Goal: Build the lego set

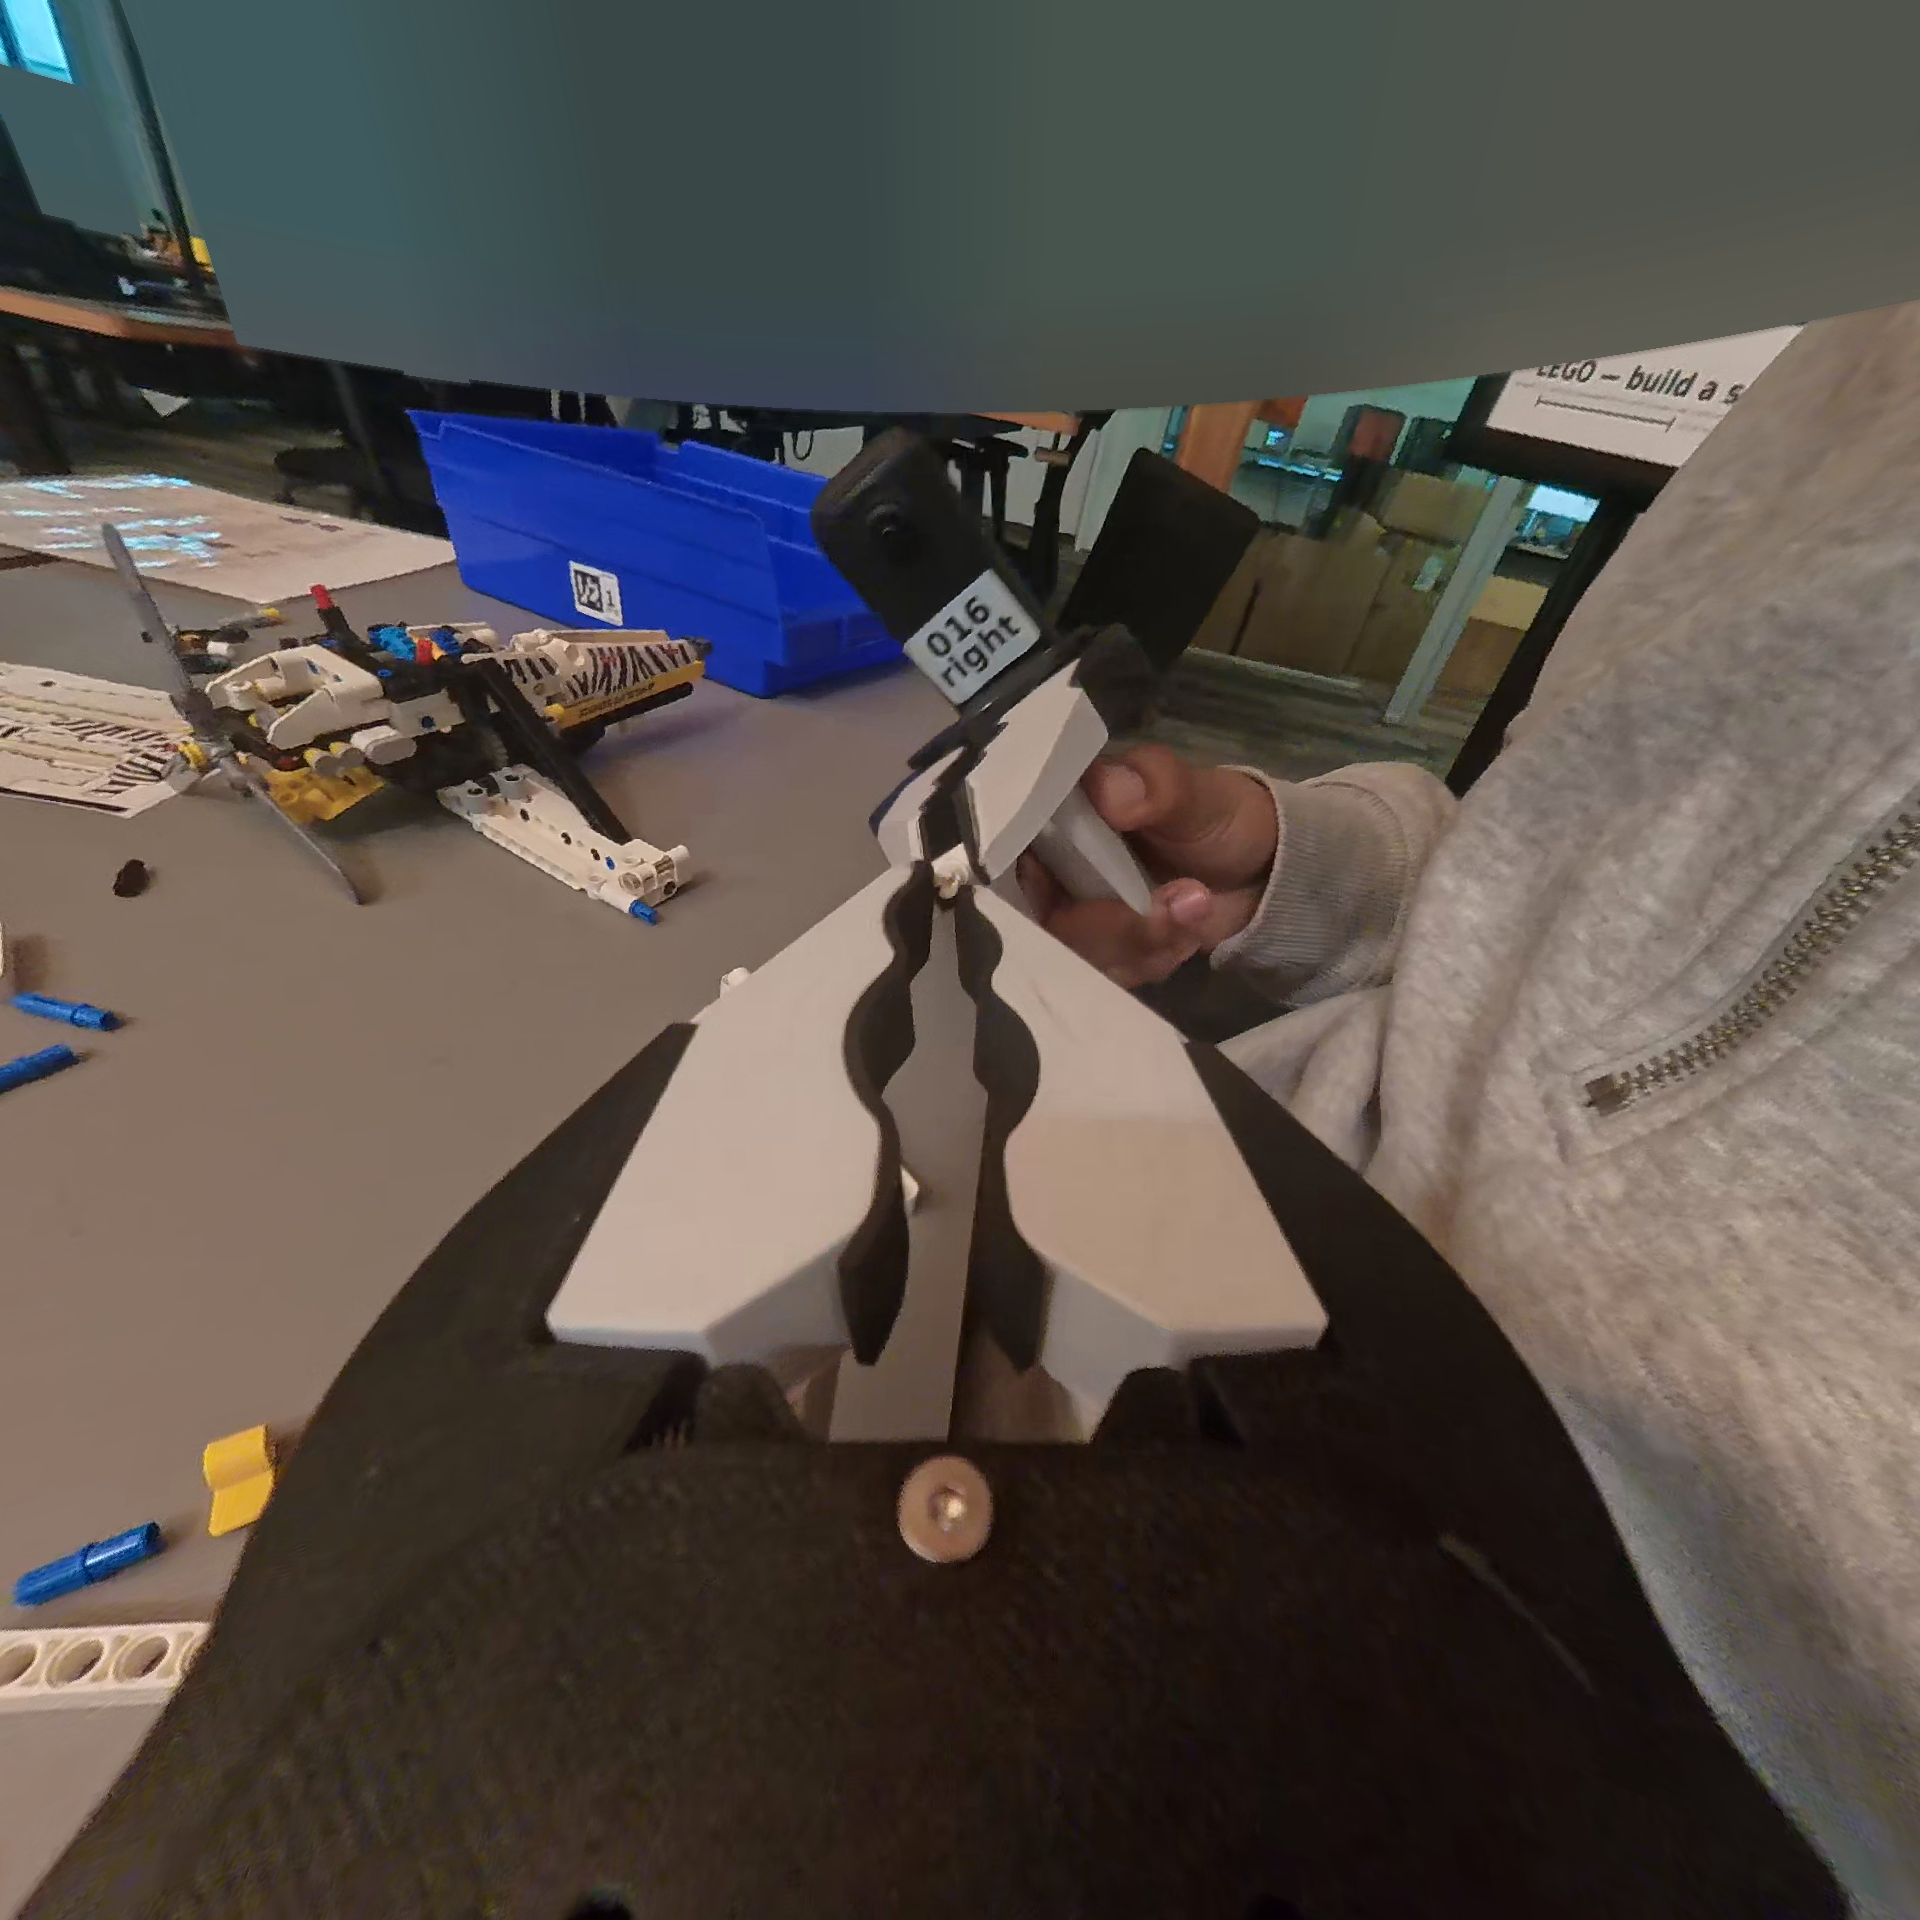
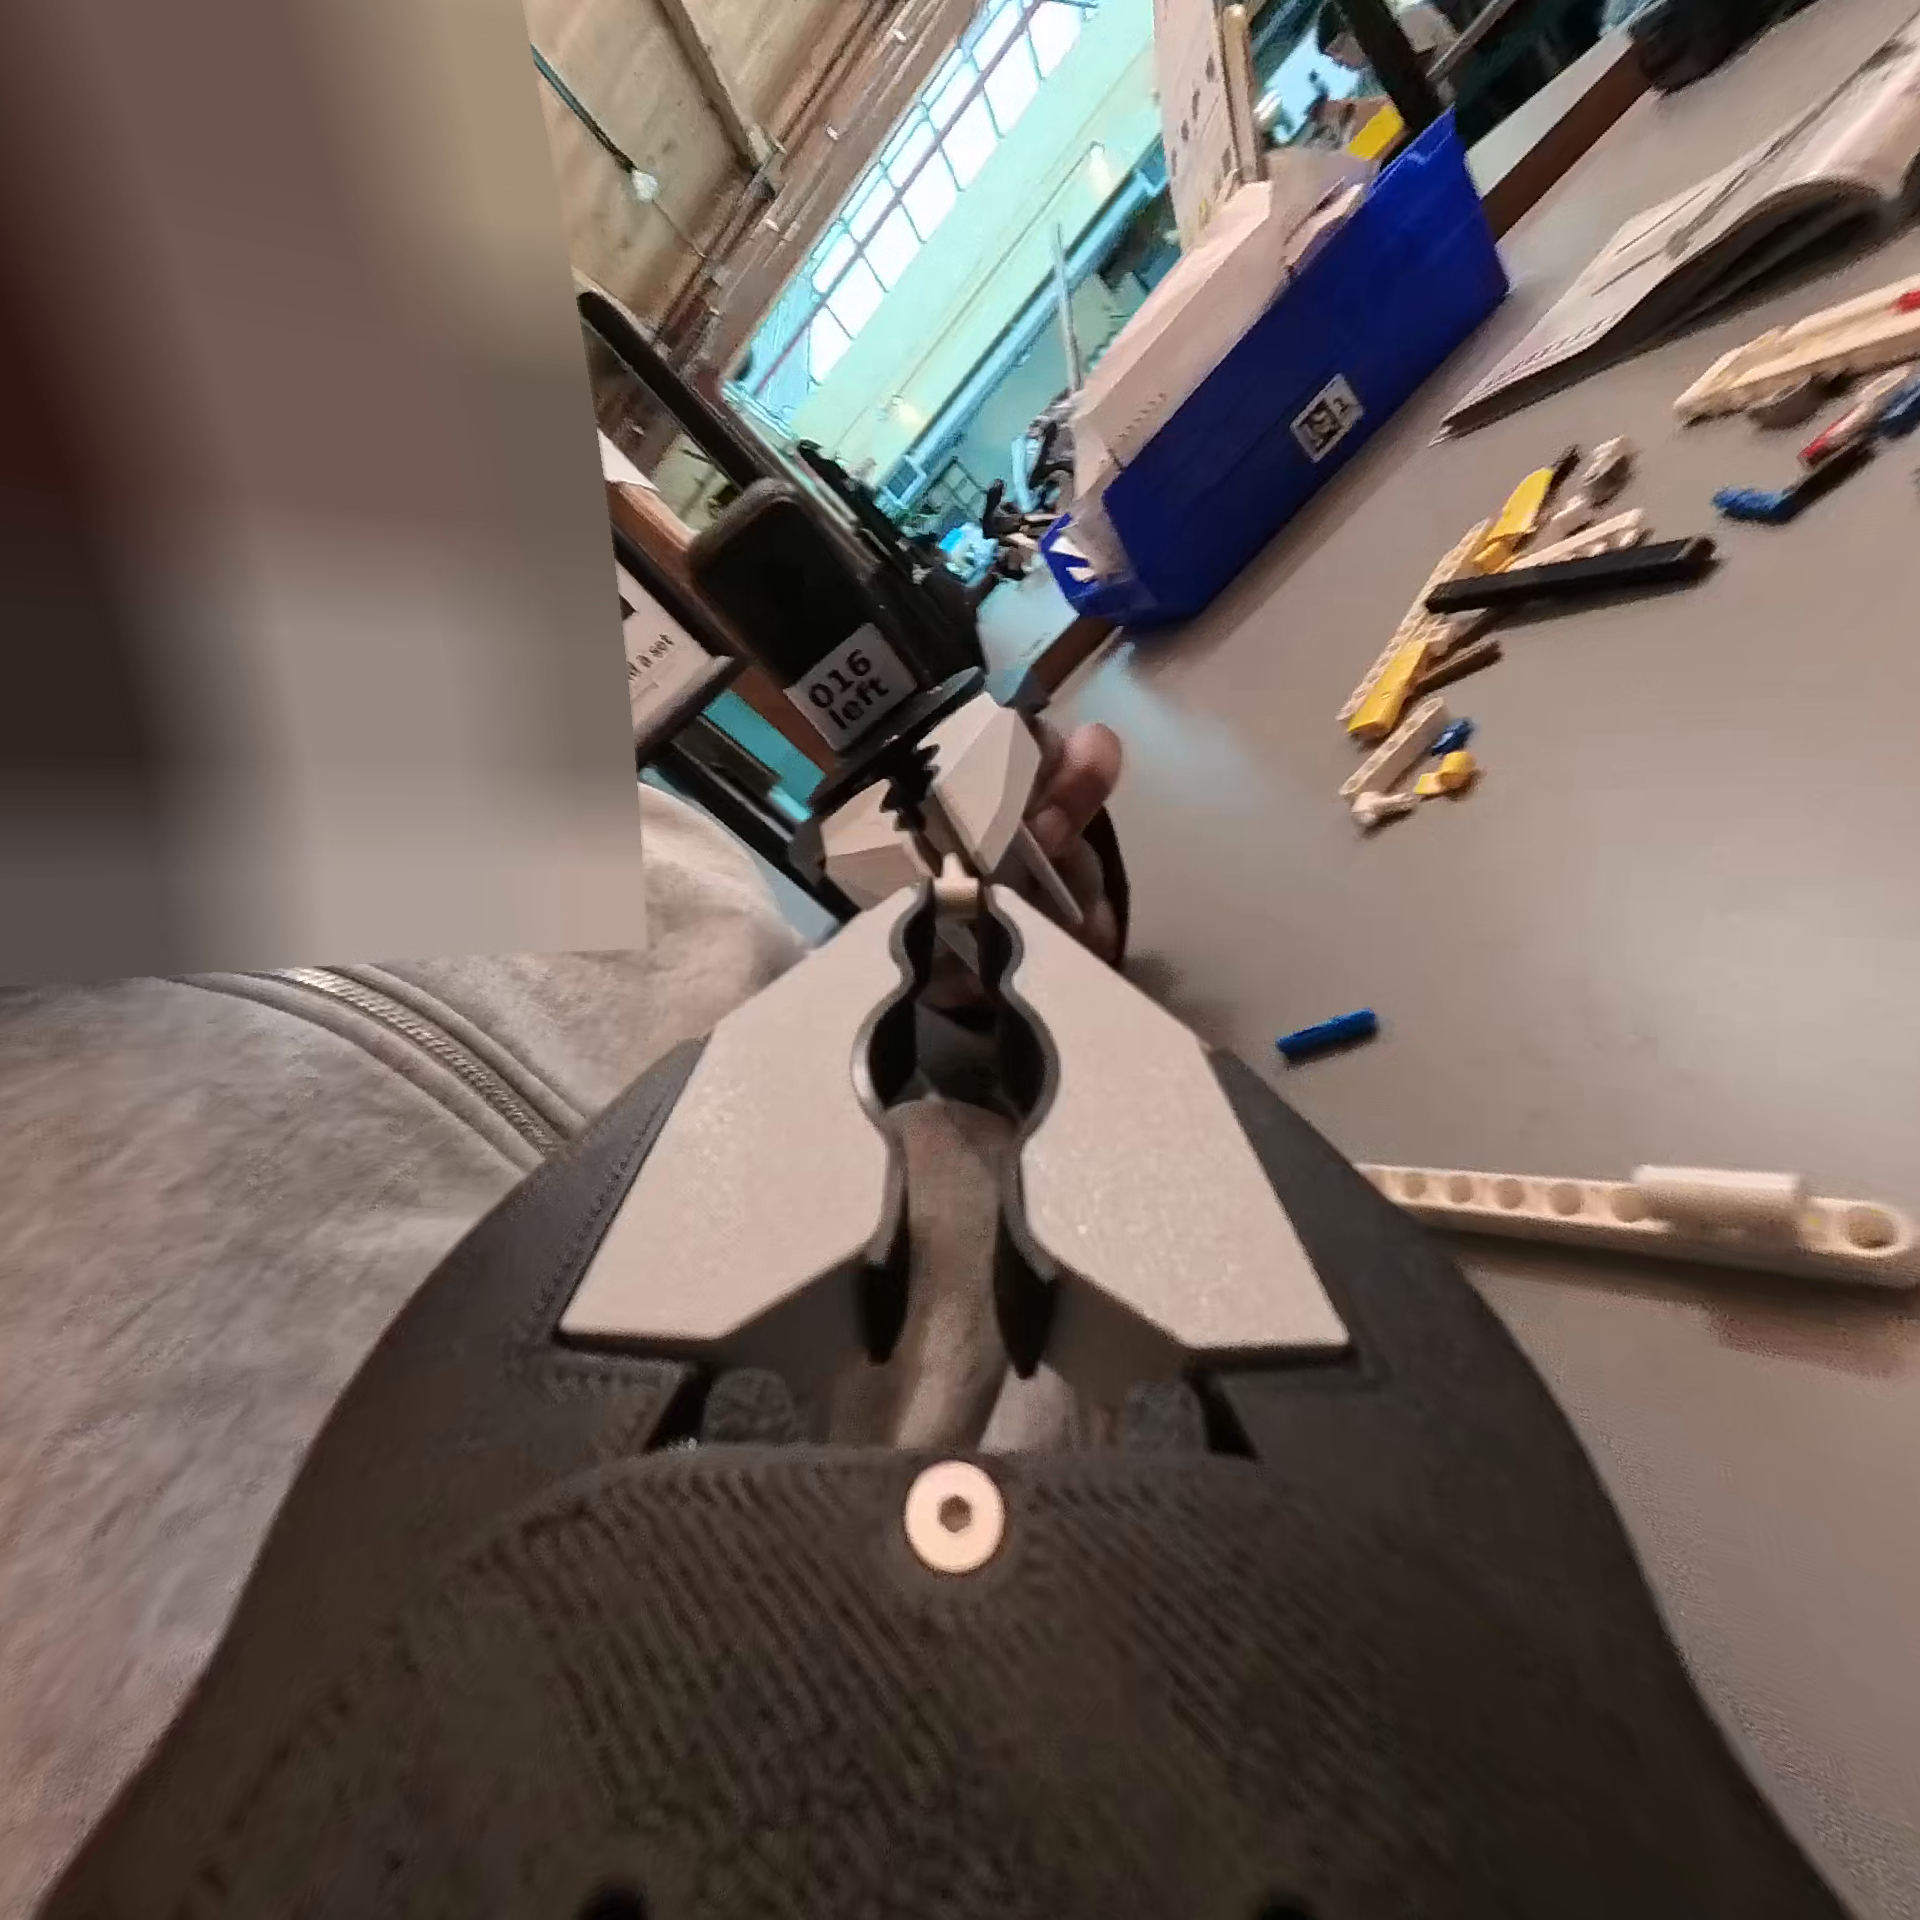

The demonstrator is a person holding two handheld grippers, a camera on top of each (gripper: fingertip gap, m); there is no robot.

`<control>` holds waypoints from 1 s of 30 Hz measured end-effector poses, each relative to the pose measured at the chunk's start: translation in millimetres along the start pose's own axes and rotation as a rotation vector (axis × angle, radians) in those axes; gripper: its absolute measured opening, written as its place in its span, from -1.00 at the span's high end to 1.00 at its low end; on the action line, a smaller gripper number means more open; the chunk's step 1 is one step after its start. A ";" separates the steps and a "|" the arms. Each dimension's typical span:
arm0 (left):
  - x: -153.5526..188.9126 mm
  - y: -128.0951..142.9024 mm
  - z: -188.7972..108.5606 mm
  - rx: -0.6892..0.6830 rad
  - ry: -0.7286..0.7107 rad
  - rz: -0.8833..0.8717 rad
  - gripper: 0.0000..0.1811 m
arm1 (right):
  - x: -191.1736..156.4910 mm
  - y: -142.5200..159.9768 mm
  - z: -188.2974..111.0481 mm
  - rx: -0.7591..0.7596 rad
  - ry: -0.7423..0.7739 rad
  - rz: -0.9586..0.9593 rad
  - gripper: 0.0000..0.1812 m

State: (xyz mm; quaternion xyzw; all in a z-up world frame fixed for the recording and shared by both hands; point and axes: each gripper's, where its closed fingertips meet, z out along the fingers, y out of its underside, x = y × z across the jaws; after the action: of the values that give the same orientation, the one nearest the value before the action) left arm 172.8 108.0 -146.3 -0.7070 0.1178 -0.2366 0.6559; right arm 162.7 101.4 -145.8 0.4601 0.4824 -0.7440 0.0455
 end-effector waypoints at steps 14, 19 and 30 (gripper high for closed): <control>-5.6 -3.2 -11.2 0.044 -0.056 0.001 1.00 | 1.9 -6.9 16.1 0.059 -0.053 0.087 0.92; -7.9 -7.4 -17.7 0.088 -0.061 -0.041 1.00 | 0.5 -9.4 22.1 0.077 -0.054 0.048 0.92; -12.0 -13.2 -28.0 0.118 -0.066 -0.057 1.00 | -3.9 -14.8 27.2 0.081 -0.049 -0.003 0.94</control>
State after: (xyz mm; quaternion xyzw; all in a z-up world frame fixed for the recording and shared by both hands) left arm 146.9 90.8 -134.7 -0.6776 0.0619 -0.2383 0.6930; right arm 139.9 87.1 -129.9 0.4425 0.4514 -0.7740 0.0377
